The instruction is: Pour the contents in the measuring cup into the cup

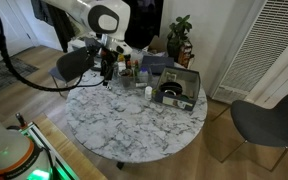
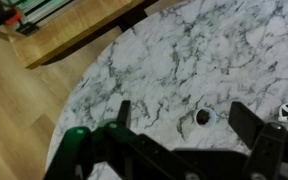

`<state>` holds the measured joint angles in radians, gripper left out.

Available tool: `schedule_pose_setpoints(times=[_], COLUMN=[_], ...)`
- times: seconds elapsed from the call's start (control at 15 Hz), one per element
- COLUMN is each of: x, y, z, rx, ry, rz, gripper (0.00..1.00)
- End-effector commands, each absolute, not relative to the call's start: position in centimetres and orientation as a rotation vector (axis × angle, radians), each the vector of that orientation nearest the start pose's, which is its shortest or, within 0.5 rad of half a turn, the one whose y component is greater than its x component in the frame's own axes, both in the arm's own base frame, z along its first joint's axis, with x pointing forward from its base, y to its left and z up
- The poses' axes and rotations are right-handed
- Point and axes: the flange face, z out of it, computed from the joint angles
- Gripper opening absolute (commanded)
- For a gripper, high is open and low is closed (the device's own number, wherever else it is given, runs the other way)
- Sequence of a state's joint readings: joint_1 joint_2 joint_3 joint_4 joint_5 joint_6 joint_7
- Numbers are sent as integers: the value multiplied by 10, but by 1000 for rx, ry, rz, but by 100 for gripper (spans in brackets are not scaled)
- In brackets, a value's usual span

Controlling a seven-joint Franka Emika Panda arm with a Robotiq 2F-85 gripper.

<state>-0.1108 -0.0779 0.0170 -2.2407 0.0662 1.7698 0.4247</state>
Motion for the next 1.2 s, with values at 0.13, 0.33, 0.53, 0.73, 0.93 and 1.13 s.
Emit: schedule_pose_setpoints(times=[0.13, 0.33, 0.53, 0.73, 0.93, 1.13], x=[472, 477, 478, 485, 506, 520], y=[-44, -47, -43, -47, -53, -56], z=[326, 313, 322, 318, 280, 233], rx=[-2837, -2827, -2836, -2840, -2759, -2678], ry=[913, 919, 908, 905, 850, 802], rz=[705, 727, 698, 683, 755, 839], gripper=[100, 100, 100, 100, 100, 100])
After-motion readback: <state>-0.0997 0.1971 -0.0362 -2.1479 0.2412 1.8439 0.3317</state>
